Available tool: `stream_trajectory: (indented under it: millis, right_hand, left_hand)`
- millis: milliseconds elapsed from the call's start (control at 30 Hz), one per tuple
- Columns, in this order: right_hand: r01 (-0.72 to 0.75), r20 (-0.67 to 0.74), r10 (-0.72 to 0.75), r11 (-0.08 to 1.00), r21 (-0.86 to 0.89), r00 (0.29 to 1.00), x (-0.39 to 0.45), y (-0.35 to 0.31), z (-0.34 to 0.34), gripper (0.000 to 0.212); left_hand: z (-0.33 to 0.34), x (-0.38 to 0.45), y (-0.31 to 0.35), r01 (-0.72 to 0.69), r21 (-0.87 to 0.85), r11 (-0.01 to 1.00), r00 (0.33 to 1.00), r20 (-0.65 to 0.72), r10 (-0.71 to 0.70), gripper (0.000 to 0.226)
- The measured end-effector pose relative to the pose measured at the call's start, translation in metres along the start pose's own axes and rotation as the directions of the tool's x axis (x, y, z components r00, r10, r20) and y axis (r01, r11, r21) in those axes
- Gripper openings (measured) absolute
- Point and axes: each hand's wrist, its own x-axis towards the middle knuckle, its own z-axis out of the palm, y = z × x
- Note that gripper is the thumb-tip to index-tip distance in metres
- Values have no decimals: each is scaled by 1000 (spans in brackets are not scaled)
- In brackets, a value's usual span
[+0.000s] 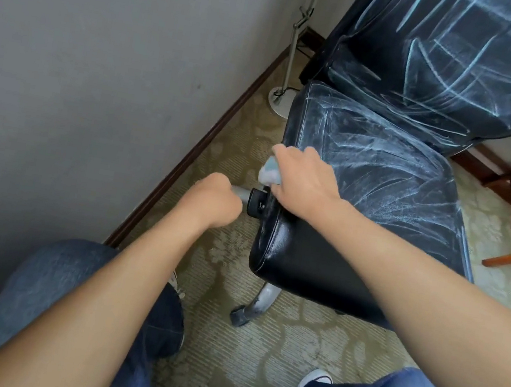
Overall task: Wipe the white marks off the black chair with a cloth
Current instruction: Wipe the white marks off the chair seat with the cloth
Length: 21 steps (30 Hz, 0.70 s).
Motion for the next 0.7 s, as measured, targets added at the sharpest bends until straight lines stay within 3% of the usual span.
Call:
stream_trajectory:
  millis: [67,133,267,300,367,467,567,633,700]
  right_hand:
    - [80,48,-78,996,-51,996,-3,-10,3,25]
    - [253,113,-246,966,-53,963,-30,-24,10,26]
    - [562,253,-547,827,16,798,-95,-46,27,21]
    - [566,251,-552,824,18,796,-98,-44,29,22]
    - [471,158,-469,882,24,869,-83,-32,26,25]
    - [195,-11,-195,981,2,981,-34,-6,15,23]
    - [-55,-34,57,997,55,998,8,15,9,23]
    - [-20,8,20,1000,10,1000,11,9,8,23]
    - [184,117,-182,983,-3,976,-5,-8,7,23]
  left_hand:
    - [-3,0,-2,5,20,1000,1000,-26,-5,23]
    - [-7,3,-2,-10,20,1000,998,-65,11,24]
    - [-8,6,5,-34,18,999,993,-114,36,24]
    - [-7,5,6,-32,28,999,994,-108,35,24]
    - [-6,5,8,-35,48,998,994,-102,40,23]
    - [-8,5,8,-22,109,994,995,-94,32,23]
    - [-4,-6,8,-29,279,960,999,40,19,25]
    - [9,-16,12,-73,327,942,975,222,-2,34]
    - [23,-22,12,-81,310,947,913,404,-54,60]
